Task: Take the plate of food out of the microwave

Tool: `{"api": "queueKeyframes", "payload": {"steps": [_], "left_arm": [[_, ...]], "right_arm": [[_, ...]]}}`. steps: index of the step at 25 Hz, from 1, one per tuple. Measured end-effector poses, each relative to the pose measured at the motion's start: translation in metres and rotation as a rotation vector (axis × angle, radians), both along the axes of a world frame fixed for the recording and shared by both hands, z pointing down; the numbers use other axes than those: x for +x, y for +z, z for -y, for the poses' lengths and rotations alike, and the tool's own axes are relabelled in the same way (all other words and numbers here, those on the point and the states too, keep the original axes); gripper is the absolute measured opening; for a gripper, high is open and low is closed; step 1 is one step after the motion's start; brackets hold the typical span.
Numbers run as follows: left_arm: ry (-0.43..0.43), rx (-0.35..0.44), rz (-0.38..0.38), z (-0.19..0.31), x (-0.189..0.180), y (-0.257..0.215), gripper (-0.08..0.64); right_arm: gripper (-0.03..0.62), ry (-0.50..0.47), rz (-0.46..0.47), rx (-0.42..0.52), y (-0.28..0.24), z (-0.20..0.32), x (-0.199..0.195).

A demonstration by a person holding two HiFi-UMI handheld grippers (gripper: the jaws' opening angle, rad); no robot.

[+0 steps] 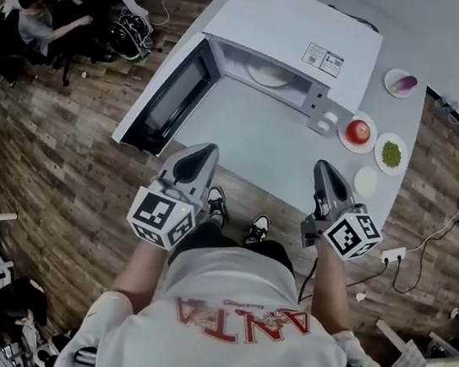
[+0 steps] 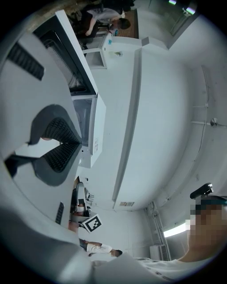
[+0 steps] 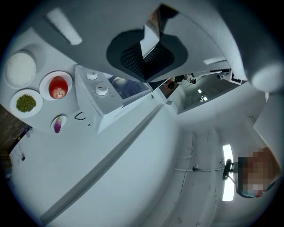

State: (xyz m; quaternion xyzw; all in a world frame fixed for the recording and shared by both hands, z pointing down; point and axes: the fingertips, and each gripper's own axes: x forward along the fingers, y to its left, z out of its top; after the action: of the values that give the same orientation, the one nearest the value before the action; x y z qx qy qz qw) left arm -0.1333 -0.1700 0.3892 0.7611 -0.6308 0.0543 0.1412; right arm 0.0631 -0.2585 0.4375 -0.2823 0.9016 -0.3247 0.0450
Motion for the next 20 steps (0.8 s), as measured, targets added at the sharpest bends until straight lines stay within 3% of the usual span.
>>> {"api": "queueKeyframes", "payload": {"steps": [9,20], "left_arm": [[0.057,0.015,-0.022,0.047,-0.053,0.009,0.009],[0.163,-0.025,-0.057,0.086,-0.076,0.035,0.009]], "right_arm": [[0.003,0.1,0.034,-0.098,0.014,0.035,-0.059],[0.008,0.322,0.219,-0.466,0.088,0.102,-0.124]]}}
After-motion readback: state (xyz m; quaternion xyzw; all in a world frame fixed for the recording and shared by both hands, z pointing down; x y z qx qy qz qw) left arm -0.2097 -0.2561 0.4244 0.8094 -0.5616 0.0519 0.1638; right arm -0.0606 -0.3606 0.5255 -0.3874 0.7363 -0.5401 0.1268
